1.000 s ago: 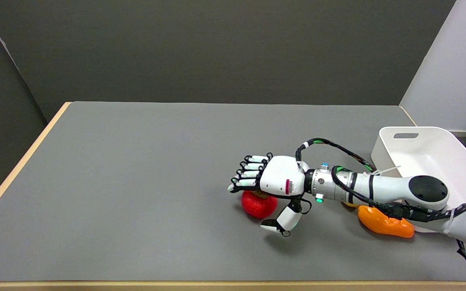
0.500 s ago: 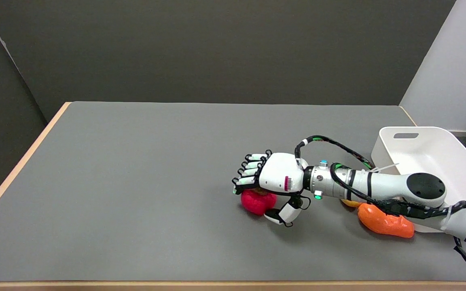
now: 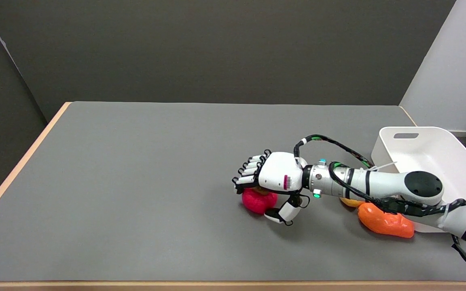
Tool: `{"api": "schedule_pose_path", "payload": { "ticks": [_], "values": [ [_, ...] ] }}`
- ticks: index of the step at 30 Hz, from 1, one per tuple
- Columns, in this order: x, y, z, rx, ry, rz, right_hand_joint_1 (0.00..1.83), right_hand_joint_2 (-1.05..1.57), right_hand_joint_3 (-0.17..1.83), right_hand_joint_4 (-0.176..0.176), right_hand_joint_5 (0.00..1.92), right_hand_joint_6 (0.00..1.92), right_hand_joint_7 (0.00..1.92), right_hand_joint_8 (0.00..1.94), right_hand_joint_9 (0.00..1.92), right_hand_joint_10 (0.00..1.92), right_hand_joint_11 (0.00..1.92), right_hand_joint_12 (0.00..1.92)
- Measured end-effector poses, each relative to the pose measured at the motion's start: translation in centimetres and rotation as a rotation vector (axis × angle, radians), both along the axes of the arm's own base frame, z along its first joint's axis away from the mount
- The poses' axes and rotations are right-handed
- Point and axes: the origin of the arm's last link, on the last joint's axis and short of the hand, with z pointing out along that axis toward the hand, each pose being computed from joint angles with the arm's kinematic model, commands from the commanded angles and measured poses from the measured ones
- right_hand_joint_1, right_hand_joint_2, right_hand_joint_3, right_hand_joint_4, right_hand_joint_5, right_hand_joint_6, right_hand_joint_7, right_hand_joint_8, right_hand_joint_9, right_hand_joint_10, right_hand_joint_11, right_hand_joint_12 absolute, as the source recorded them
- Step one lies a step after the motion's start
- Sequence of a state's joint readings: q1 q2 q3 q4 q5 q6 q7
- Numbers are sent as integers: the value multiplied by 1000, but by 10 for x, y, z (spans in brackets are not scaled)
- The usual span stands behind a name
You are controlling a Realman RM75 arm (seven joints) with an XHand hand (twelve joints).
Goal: Pick up tomato.
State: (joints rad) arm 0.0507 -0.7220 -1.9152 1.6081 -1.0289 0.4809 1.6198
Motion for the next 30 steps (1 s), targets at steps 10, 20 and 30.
{"api": "schedule_pose_path", "payload": {
  "ticks": [10,20,30],
  "values": [
    [1,-4,2,-17,1,7,1164,1144,247,-77,587,1618,853,1261,801,1290,682,1690],
    [6,-10,5,-35,7,28,1344,1090,272,-163,623,1577,888,1236,731,1427,692,1711],
    [35,-24,16,-87,15,131,1343,1066,311,-152,640,1564,891,1237,740,1423,692,1703]
  ]
}}
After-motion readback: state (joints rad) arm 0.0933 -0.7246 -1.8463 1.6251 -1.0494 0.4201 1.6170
